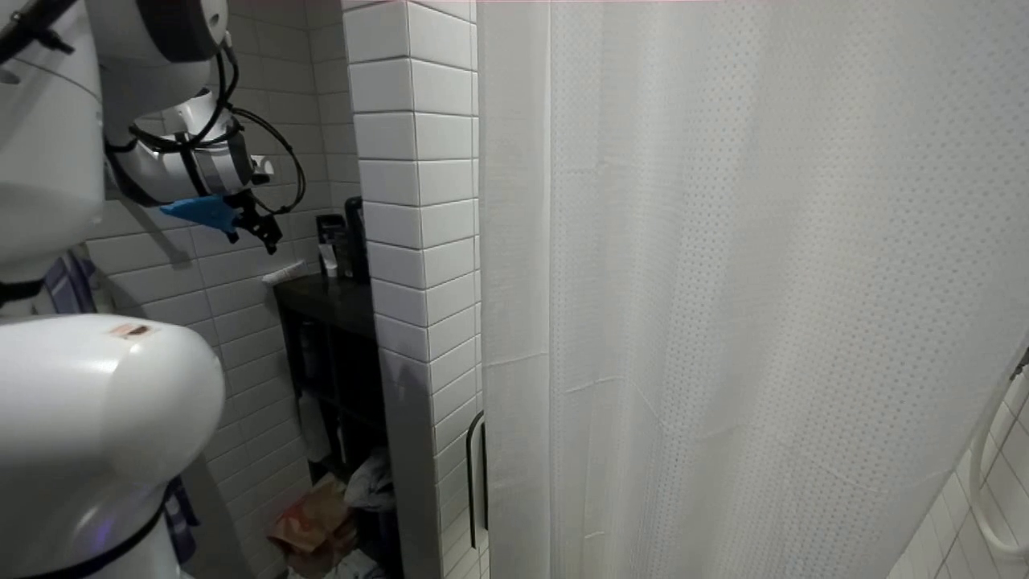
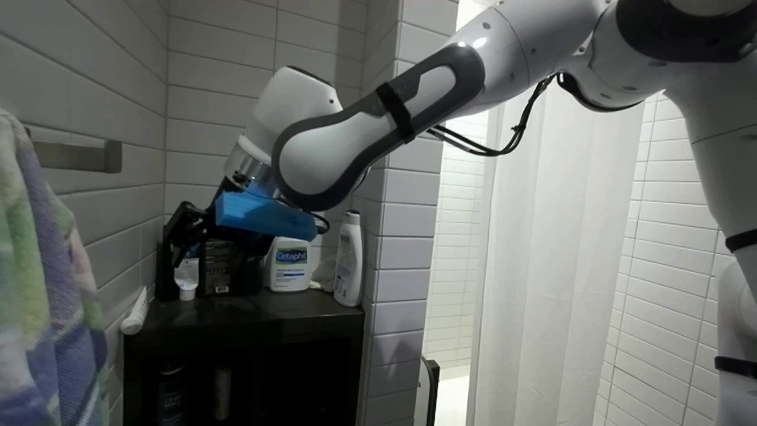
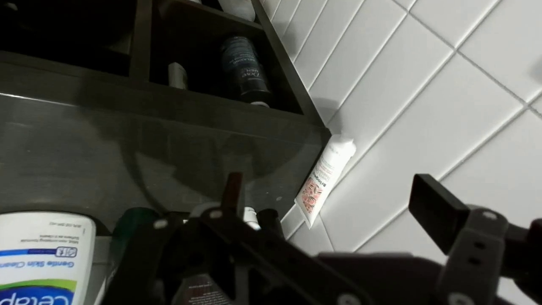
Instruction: Put the white tube on the top shelf.
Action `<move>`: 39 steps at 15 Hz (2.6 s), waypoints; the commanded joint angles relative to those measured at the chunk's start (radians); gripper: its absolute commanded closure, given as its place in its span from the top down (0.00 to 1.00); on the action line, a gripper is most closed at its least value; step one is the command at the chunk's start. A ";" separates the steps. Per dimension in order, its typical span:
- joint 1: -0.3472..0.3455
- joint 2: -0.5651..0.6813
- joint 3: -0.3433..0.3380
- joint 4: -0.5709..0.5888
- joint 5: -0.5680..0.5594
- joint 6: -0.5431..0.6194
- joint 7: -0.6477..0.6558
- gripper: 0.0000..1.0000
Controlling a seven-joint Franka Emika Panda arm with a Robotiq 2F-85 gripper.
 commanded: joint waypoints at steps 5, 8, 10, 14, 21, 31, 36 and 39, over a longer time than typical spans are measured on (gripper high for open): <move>0.160 0.123 -0.183 0.135 -0.027 0.071 0.028 1.00; 0.203 0.162 -0.226 0.190 -0.008 0.088 0.018 1.00; 0.229 0.186 -0.255 0.224 -0.007 0.091 0.015 1.00; 0.271 0.236 -0.307 0.292 -0.002 0.090 0.013 1.00; 0.330 0.344 -0.407 0.412 -0.004 0.070 0.020 1.00; 0.352 0.454 -0.444 0.526 0.018 0.032 0.038 1.00; 0.343 0.491 -0.429 0.580 0.031 0.019 0.058 1.00; 0.341 0.509 -0.427 0.608 0.034 0.010 0.073 1.00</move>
